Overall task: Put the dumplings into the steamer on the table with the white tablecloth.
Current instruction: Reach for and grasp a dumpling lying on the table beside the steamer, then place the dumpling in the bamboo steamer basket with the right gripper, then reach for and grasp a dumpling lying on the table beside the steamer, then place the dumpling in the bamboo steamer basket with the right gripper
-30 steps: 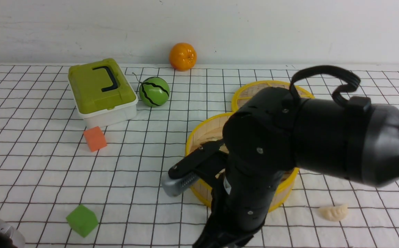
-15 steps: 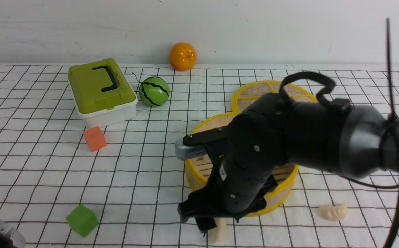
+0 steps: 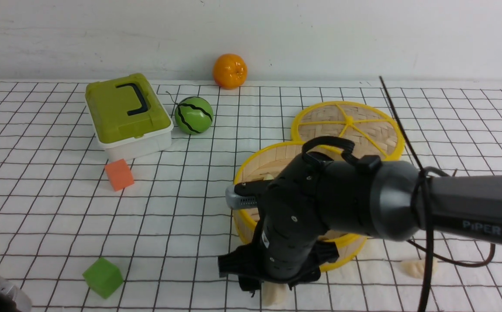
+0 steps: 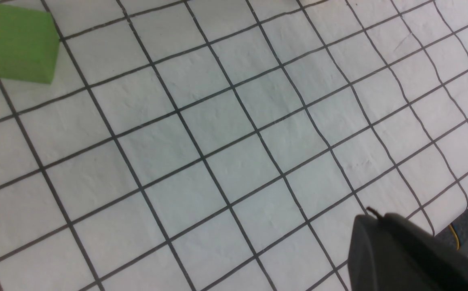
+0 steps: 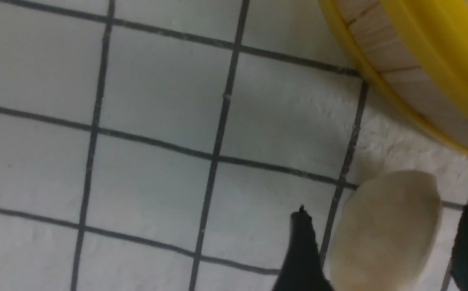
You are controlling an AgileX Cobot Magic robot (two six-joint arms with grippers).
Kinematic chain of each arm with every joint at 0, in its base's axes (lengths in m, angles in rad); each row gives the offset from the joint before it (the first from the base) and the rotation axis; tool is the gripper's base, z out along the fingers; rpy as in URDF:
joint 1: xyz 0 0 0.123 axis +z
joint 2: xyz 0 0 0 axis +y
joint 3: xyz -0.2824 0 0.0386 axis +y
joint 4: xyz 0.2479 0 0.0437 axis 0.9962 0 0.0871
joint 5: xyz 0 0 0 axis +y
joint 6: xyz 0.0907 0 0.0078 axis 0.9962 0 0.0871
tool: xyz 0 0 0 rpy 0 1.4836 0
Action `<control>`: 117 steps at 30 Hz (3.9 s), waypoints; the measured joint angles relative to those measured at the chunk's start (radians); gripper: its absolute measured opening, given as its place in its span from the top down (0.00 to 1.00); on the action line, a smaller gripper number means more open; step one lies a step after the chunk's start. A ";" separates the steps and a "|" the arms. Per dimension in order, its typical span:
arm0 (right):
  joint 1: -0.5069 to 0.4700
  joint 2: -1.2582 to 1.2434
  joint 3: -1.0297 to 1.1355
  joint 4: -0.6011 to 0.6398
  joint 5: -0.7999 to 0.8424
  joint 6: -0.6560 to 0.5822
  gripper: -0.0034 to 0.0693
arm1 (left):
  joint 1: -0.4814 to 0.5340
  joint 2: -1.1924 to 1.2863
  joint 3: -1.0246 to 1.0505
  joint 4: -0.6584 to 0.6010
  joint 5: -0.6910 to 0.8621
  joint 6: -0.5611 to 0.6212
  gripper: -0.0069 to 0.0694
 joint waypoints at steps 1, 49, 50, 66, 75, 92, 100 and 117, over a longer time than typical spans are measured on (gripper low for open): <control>0.000 0.009 0.000 0.000 -0.001 0.005 0.35 | 0.000 0.000 0.000 0.000 0.000 0.000 0.91; -0.242 -0.018 -0.216 0.074 0.200 -0.422 0.33 | 0.000 0.000 0.000 0.001 0.048 0.001 0.88; -0.242 -0.040 -0.228 0.072 0.237 -0.451 0.31 | 0.000 0.000 0.000 0.003 0.049 0.001 0.88; -0.478 -0.406 0.316 0.009 0.159 -0.349 0.34 | 0.000 0.000 0.000 0.030 0.054 0.001 0.87; -0.631 -0.357 0.397 0.200 -0.112 -0.287 0.34 | 0.000 0.000 0.000 0.030 0.053 0.001 0.86; -0.638 -0.221 0.396 0.284 -0.178 -0.229 0.34 | 0.000 0.000 0.013 0.031 0.047 0.001 0.84; -0.638 -0.207 0.386 0.252 -0.163 -0.177 0.40 | 0.000 0.000 0.030 0.033 0.044 0.001 0.84; -0.516 -0.271 0.051 0.174 0.185 -0.489 0.71 | 0.000 0.000 0.031 0.033 0.023 0.001 0.81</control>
